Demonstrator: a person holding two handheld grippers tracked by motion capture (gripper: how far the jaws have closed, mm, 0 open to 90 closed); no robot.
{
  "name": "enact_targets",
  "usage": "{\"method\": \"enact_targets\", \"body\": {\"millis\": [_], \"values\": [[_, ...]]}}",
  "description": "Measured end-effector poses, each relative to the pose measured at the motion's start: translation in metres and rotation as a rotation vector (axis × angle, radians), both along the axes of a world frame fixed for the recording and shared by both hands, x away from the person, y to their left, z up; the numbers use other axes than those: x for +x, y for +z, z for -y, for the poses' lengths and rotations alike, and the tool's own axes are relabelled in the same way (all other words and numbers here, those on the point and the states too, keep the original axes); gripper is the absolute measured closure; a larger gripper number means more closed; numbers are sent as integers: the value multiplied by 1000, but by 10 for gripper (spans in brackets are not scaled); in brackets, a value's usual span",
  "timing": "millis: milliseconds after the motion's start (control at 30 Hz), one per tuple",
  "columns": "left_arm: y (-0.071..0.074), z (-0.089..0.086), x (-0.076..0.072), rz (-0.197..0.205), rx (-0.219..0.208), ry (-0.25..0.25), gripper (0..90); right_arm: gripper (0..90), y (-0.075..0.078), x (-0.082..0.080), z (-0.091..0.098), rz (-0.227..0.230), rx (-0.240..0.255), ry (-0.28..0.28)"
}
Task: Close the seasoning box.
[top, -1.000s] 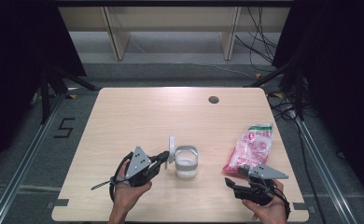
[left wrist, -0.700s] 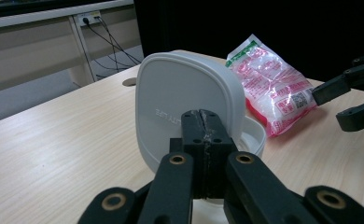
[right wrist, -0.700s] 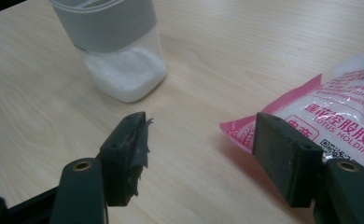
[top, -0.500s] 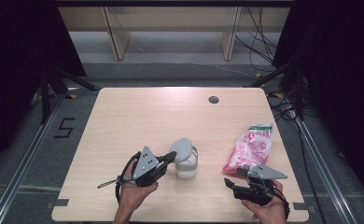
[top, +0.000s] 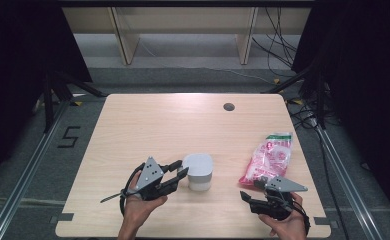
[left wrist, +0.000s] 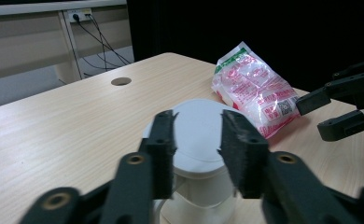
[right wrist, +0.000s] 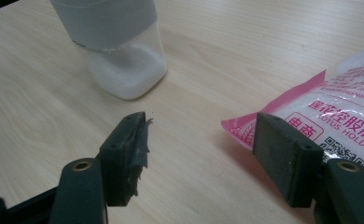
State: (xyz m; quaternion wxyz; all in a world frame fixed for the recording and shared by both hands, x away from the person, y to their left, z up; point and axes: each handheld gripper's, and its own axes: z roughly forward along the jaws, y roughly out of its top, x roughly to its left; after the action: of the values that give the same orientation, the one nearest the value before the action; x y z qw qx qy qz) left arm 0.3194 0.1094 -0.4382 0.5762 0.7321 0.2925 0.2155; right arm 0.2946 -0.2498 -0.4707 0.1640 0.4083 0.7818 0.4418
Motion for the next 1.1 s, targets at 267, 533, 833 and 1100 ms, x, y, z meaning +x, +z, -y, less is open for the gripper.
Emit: {"method": "enact_targets", "body": {"millis": [267,533,833,1100], "values": [[-6,-7,-2,-14,3,10,439,360,0,0,0,7,-9,-1],[-14,-7,-4,-27,2,19,340,356,-2,1,0,-18,3,3],[-26,-2,-12,-59,-4,36,289,356,-4,0,-1,-22,8,0],[-32,-2,-21,-52,7,24,282,356,-4,1,-3,-15,-19,19]]}}
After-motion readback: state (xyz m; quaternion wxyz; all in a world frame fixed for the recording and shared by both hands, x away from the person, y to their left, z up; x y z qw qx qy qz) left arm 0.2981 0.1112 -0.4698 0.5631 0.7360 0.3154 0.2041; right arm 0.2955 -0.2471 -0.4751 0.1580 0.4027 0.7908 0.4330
